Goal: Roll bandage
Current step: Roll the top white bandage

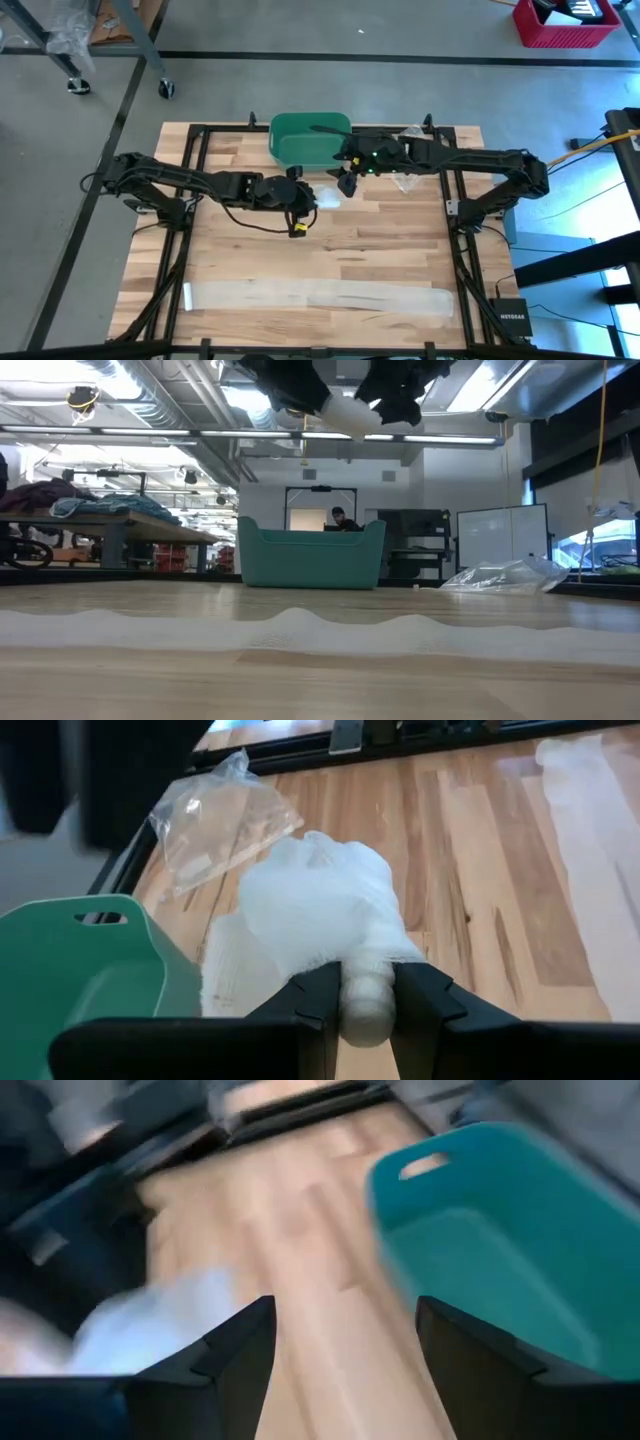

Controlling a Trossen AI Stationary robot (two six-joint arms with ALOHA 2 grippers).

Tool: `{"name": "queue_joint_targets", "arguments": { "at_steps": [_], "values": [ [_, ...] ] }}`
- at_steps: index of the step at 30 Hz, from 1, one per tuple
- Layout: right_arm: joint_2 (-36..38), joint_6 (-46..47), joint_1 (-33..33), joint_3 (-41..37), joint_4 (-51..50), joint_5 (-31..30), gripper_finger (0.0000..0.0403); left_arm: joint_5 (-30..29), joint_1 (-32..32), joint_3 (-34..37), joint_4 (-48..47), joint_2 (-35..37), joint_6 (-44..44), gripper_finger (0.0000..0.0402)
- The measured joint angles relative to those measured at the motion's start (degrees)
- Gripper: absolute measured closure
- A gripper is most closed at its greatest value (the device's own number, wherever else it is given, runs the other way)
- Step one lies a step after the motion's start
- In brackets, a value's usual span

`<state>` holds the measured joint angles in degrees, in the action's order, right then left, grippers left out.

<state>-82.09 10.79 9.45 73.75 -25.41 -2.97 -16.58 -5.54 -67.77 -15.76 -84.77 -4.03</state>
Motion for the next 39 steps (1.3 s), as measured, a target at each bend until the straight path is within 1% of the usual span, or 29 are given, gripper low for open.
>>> {"name": "queue_joint_targets", "arguments": {
  "at_steps": [3,4,5,6,8,9,10,12,15,19,21,23,27,35,39],
  "values": [
    [2.4,-4.6,-0.5,0.5,-4.5,10.5,0.0159,0.0,-0.2,0.0,-0.3,0.0,-0.1,0.0347],
    [3.2,-6.1,-1.0,0.6,-6.9,12.2,0.0159,0.5,-0.5,0.0,-0.3,0.2,-0.4,0.0347],
    [4.0,-7.8,-1.6,0.6,-9.7,12.4,0.0159,1.6,-0.8,0.0,-0.3,0.5,-0.6,0.0347],
    [4.6,-9.4,-2.1,0.5,-12.6,11.0,0.0159,3.4,-1.2,0.0,-0.3,1.0,-0.7,0.0347],
    [5.5,-11.3,-3.1,-0.1,-16.0,5.1,0.0159,7.8,-2.1,-0.5,-0.2,2.5,-0.4,0.0347],
    [6.3,-12.3,-3.7,-1.2,-15.2,3.2,0.0159,9.8,-2.7,-0.6,0.0,3.4,0.0,0.0347],
    [7.1,-12.9,-4.3,-2.7,-13.3,2.5,0.0159,11.6,-3.2,-0.6,0.4,4.2,0.3,0.0347],
    [8.5,-14.3,-5.7,-6.5,-5.8,4.5,0.0159,14.2,-4.2,-0.6,0.4,5.6,0.6,0.0347],
    [9.3,-16.3,-8.9,-13.6,9.2,9.5,0.0159,15.8,-5.8,-0.6,-0.2,7.1,0.3,0.0347],
    [9.2,-17.5,-12.2,-22.9,35.5,10.0,0.0159,16.8,-8.0,-0.6,-0.2,8.4,-2.9,0.0347],
    [8.4,-19.3,-13.4,-25.9,43.0,9.9,0.0159,16.9,-8.8,-0.6,-0.1,8.6,-3.6,0.0347],
    [7.4,-21.5,-14.5,-27.4,46.0,9.9,0.0159,16.9,-9.2,-0.6,0.6,8.8,-3.6,0.0347],
    [7.2,-22.0,-16.4,-26.5,48.9,8.8,0.0159,16.7,-9.0,-0.6,1.8,8.8,-3.5,0.0347],
    [7.2,-26.3,-19.6,-25.3,47.8,4.6,0.0159,15.8,-8.3,-0.6,1.7,8.8,-2.4,0.0347],
    [7.2,-28.1,-19.7,-25.3,48.7,4.5,0.0161,15.8,-8.3,-0.6,1.7,8.8,-2.7,0.0347]
  ]
}}
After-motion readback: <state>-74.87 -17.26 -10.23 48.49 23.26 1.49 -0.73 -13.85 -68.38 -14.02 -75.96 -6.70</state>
